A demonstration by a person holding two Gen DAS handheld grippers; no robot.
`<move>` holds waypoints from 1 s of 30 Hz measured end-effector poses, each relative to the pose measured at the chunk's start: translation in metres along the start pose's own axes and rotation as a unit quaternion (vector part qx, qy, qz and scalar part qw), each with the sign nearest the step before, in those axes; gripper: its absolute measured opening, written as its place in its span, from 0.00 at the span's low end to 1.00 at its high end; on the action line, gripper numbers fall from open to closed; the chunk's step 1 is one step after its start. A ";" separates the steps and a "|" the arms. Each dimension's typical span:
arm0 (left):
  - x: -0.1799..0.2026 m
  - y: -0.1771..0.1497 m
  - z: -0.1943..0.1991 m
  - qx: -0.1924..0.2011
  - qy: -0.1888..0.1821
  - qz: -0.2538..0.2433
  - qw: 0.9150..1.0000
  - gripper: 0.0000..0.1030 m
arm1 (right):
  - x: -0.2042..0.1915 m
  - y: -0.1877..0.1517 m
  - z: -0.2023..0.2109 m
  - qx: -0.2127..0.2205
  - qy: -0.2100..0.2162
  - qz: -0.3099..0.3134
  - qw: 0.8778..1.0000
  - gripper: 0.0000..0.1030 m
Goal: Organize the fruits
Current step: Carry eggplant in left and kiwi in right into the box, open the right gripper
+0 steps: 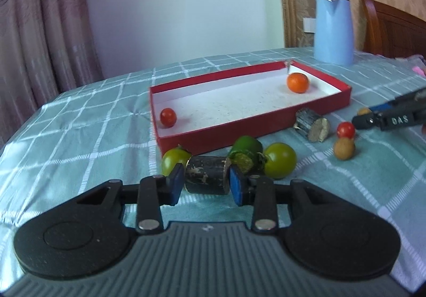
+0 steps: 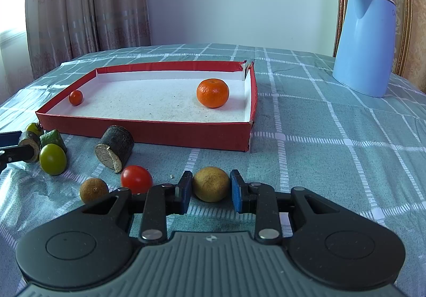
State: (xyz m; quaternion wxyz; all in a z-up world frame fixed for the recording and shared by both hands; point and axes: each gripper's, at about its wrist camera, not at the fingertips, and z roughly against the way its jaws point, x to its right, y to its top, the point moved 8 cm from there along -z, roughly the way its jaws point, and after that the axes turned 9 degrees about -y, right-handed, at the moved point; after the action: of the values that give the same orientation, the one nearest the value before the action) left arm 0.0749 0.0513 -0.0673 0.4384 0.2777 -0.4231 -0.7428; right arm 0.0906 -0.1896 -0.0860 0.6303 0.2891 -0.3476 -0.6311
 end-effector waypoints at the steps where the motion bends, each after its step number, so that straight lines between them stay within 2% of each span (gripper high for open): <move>1: -0.001 0.000 0.000 0.002 -0.002 0.004 1.000 0.31 | 0.000 0.000 0.000 0.000 0.000 0.000 1.000 0.28; 16: -0.006 0.002 0.009 0.020 -0.004 0.023 1.000 0.29 | 0.011 0.003 0.007 0.019 -0.002 -0.029 0.999 0.29; 22: -0.009 0.011 0.013 0.038 -0.007 0.049 0.998 0.29 | 0.008 0.006 0.010 0.027 -0.001 -0.018 0.999 0.29; 30: -0.001 0.034 -0.001 0.042 -0.016 0.055 0.997 0.29 | 0.003 0.034 0.015 0.057 -0.015 0.001 0.998 0.29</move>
State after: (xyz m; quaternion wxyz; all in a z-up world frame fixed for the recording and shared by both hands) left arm 0.0901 0.0437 -0.0379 0.4596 0.2603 -0.4753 -0.7037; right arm 0.0991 -0.1903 -0.0498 0.6082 0.3147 -0.3923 -0.6142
